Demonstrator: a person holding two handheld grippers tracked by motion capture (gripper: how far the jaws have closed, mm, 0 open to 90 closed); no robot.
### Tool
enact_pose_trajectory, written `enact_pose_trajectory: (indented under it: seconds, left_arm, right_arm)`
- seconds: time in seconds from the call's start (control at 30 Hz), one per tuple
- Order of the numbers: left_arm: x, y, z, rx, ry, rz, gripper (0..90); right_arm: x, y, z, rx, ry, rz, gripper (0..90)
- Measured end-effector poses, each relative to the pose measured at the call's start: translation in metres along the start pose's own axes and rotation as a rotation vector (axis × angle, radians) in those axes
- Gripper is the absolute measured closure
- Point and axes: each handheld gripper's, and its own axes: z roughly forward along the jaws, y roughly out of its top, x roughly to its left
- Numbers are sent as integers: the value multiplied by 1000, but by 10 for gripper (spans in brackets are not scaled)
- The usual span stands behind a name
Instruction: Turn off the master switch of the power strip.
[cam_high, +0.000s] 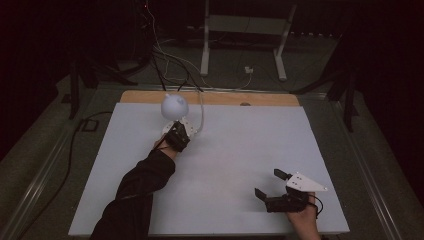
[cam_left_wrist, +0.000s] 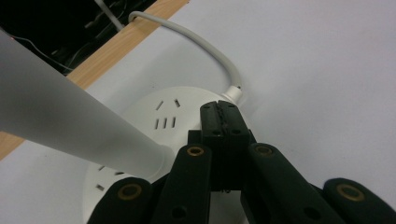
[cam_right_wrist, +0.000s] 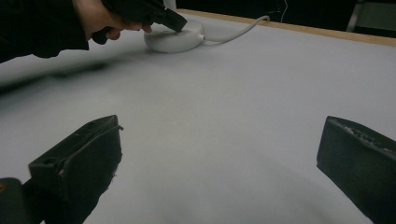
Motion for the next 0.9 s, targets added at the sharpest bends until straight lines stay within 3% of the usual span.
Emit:
enact_pose_trajectory:
  seconds: [0.13,0.33,0.53,0.57,0.67,0.73,0.8,0.9]
  left_arm:
    - [1,5,-9,-24,-18,-21,900]
    - [0,6,-16,10,-65,-29,900]
    - [4,6,-23,15,-84,-72,889]
    - [5,7,-25,18,-88,-77,820]
    - [4,9,-30,24,-103,-56,814]
    - [5,10,-33,26,-113,-54,724]
    - [7,10,-36,30,-157,-77,658]
    - [9,10,-40,35,-190,-97,563]
  right_arm:
    - [0,0,0,-3,-2,0,0]
    - [1,0,0,-2,-2,2,0]
    - [0,0,0,-1,-3,0,0]
    - [0,0,0,-1,-4,0,0]
    - [0,0,0,-1,-5,1,0]
    - [0,0,0,1,-5,1,0]
    - [0,0,0,0,-4,-1,0]
    - [0,0,0,-1,-2,-1,0]
